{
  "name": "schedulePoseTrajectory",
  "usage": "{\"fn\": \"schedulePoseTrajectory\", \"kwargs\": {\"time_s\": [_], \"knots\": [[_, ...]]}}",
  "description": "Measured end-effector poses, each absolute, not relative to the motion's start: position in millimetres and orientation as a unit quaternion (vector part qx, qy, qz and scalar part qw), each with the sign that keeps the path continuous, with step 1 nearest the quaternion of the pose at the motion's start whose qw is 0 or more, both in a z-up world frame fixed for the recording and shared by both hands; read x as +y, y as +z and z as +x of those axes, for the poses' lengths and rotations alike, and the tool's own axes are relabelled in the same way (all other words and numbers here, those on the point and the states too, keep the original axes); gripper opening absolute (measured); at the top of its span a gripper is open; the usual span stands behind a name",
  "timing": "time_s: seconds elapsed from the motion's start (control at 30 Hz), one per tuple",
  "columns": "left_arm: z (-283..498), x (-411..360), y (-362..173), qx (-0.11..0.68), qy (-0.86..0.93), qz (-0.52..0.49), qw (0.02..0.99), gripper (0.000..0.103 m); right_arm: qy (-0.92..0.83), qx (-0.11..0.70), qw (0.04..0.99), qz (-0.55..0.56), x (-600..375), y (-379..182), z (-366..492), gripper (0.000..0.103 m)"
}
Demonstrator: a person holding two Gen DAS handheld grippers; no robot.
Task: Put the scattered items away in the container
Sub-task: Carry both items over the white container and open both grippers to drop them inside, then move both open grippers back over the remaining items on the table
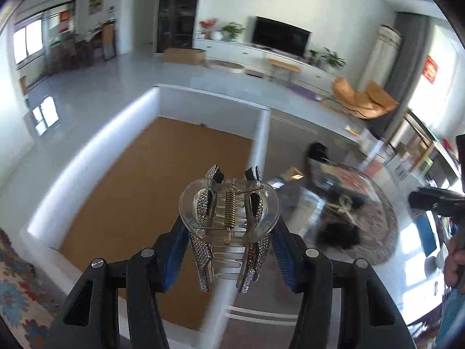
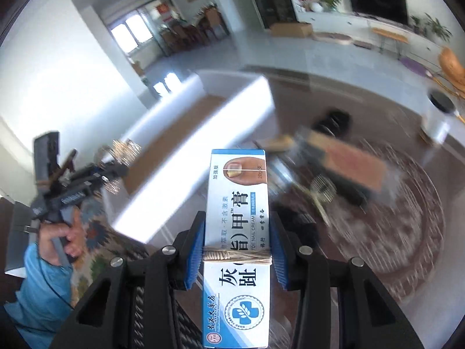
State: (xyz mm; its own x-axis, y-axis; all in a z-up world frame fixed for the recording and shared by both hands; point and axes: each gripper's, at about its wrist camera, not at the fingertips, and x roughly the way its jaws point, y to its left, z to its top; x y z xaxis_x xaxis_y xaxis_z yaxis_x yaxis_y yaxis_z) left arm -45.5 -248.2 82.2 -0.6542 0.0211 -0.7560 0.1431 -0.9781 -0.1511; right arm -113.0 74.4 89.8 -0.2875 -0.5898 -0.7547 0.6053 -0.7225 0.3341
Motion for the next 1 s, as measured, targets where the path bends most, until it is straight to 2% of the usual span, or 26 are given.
{"fn": "schedulePoseTrajectory", "kwargs": {"time_s": [0.17, 0.3, 0.43, 0.5, 0.53, 0.57, 0.6, 0.73, 0.8, 0.87, 1.0], "knots": [[-61.4, -318.1, 61.6, 0.130, -0.885, 0.436, 0.095, 0.055, -0.774, -0.009, 0.444, 0.451, -54.4, 111.4, -142.1, 0.042], [-70.2, -347.9, 29.8, 0.134, -0.865, 0.469, 0.118, 0.055, -0.755, -0.008, 0.471, 0.455, -160.4, 92.2, -154.7, 0.042], [-84.7, -351.6, -2.5, 0.115, -0.841, 0.511, 0.134, 0.056, -0.751, 0.047, 0.474, 0.456, -234.5, 47.8, -149.5, 0.043], [-87.6, -356.0, -13.7, 0.110, -0.831, 0.523, 0.156, 0.057, -0.755, 0.074, 0.461, 0.461, -253.6, 26.6, -148.7, 0.053], [-87.4, -359.0, -18.4, 0.117, -0.829, 0.524, 0.158, 0.064, -0.754, 0.082, 0.454, 0.467, -259.5, 16.4, -149.7, 0.068], [-86.5, -362.4, -21.7, 0.126, -0.828, 0.524, 0.155, 0.076, -0.753, 0.084, 0.450, 0.472, -262.2, 7.6, -151.5, 0.078], [-85.8, -365.1, -25.7, 0.141, -0.828, 0.522, 0.149, 0.079, -0.755, 0.083, 0.447, 0.472, -262.4, 2.2, -152.7, 0.082], [-79.9, -365.8, -26.6, 0.164, -0.838, 0.503, 0.132, 0.079, -0.771, 0.077, 0.440, 0.454, -238.9, 6.4, -152.1, 0.089], [-76.4, -352.9, -18.1, 0.150, -0.851, 0.487, 0.126, 0.079, -0.785, 0.073, 0.434, 0.437, -216.6, 19.8, -153.3, 0.091], [-73.8, -334.0, -7.1, 0.134, -0.862, 0.474, 0.118, 0.079, -0.805, 0.072, 0.422, 0.411, -192.2, 30.8, -150.2, 0.098], [-67.1, -279.7, 22.1, 0.103, -0.886, 0.444, 0.081, 0.079, -0.839, 0.075, 0.387, 0.375, -133.8, 48.9, -142.1, 0.100]]}}
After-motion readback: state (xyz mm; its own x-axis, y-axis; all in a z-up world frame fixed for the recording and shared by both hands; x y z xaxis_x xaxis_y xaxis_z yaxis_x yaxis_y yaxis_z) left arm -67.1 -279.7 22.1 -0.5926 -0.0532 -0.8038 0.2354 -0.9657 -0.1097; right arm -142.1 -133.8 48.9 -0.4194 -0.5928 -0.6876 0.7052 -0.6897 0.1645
